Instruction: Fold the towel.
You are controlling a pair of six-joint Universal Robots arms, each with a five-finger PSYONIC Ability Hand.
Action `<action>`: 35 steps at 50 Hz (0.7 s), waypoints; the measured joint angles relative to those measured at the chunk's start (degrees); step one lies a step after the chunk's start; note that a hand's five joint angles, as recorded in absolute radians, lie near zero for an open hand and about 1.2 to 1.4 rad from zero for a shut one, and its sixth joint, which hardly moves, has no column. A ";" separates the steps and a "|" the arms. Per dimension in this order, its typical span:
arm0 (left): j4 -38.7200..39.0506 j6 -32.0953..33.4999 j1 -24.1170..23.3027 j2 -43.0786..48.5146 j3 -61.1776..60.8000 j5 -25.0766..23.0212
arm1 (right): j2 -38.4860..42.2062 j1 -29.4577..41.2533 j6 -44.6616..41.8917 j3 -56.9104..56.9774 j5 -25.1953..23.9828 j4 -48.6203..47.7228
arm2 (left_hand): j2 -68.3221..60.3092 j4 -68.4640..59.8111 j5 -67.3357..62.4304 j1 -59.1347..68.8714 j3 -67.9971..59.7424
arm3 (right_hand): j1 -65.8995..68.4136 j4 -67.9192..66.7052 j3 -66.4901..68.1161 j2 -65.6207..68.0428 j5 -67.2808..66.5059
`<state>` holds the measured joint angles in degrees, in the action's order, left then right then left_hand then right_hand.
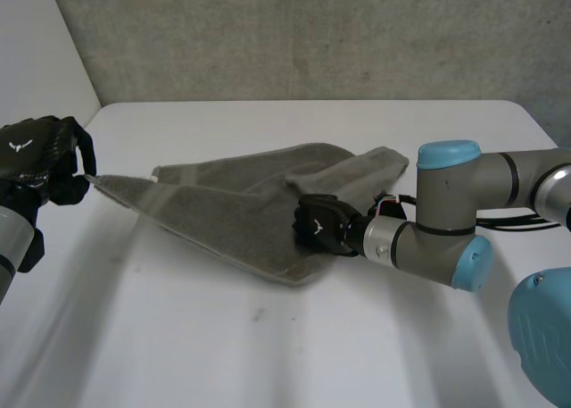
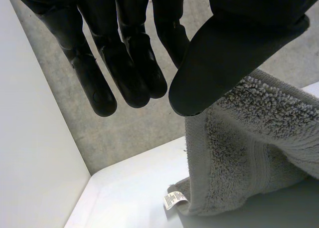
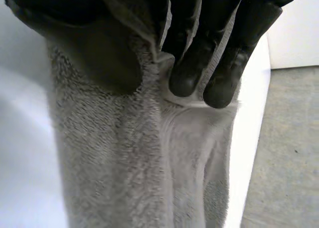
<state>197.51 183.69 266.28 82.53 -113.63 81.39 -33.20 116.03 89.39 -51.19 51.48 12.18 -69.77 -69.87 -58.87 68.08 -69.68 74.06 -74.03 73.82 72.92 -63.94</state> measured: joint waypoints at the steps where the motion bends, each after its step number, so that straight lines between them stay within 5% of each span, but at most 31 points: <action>1: 0.00 0.01 0.01 0.00 0.00 0.00 | -0.11 0.00 0.13 0.36 0.11 -0.07 | 0.00 0.00 0.00 0.00 0.00 | 0.69 -1.42 1.41 0.62 -1.04; 16: -0.02 0.09 0.04 -0.09 0.44 0.05 | -13.79 -0.84 16.67 0.31 8.78 -1.27 | 0.00 0.00 0.00 0.00 0.00 | 0.73 -2.65 2.33 0.69 -1.50; 28: -1.78 -1.41 -0.90 -4.13 2.52 0.14 | -37.37 -1.67 37.40 -17.71 27.05 -0.97 | 0.00 0.00 0.00 0.00 0.00 | 0.73 -2.65 2.33 0.69 -1.50; 35: -7.36 -3.92 -1.32 -9.31 4.66 -1.10 | -52.82 -3.88 45.86 -24.27 29.92 0.64 | 0.00 0.00 0.00 0.00 0.00 | 0.73 -2.66 2.33 0.69 -1.50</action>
<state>190.15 179.78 264.96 73.22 -108.96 80.28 -86.02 112.15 135.25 -75.46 81.40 12.81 -69.77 -69.87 -58.87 68.08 -69.68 74.80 -76.68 76.14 73.61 -65.44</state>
